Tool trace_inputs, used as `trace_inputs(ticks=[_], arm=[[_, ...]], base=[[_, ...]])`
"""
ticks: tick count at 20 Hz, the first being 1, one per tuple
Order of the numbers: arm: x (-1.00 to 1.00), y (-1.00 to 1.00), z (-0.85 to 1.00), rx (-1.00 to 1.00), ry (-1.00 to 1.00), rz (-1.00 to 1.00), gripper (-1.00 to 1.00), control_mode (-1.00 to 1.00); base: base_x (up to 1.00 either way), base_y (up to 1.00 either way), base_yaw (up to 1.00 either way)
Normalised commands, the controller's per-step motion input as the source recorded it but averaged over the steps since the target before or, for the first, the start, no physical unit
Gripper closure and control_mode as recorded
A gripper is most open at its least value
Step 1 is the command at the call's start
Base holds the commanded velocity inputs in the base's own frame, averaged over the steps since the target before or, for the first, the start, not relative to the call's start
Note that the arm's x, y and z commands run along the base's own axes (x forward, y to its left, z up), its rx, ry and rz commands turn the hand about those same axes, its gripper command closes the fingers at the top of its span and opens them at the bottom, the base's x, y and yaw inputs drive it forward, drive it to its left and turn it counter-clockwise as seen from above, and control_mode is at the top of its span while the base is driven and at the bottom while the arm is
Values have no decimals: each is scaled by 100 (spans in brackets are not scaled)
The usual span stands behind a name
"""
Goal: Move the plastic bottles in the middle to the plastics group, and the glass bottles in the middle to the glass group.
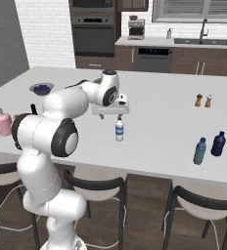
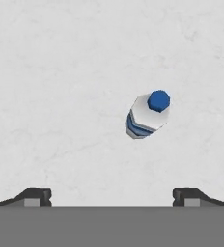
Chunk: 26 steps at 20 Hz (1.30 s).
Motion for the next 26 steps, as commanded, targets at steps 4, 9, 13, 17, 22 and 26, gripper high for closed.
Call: trace_inputs(ticks=[4, 9, 13, 17, 22, 26], arm=[[-26, 0, -1, -8, -5, 7, -100, -100], [15, -1, -24, -10, -1, 6, -100, -100], [36, 0, -33, -4, 0, 1, -100, -100], [39, -9, -46, 0, 0, 0, -100, -100], [21, -21, -27, 2, -3, 0, -100, -100], [0, -5, 0, 0, -12, 0, -100, -100]], base=[[0, 0, 0], [0, 0, 0], [0, 0, 0], [0, 0, 0], [0, 0, 0], [0, 0, 0]])
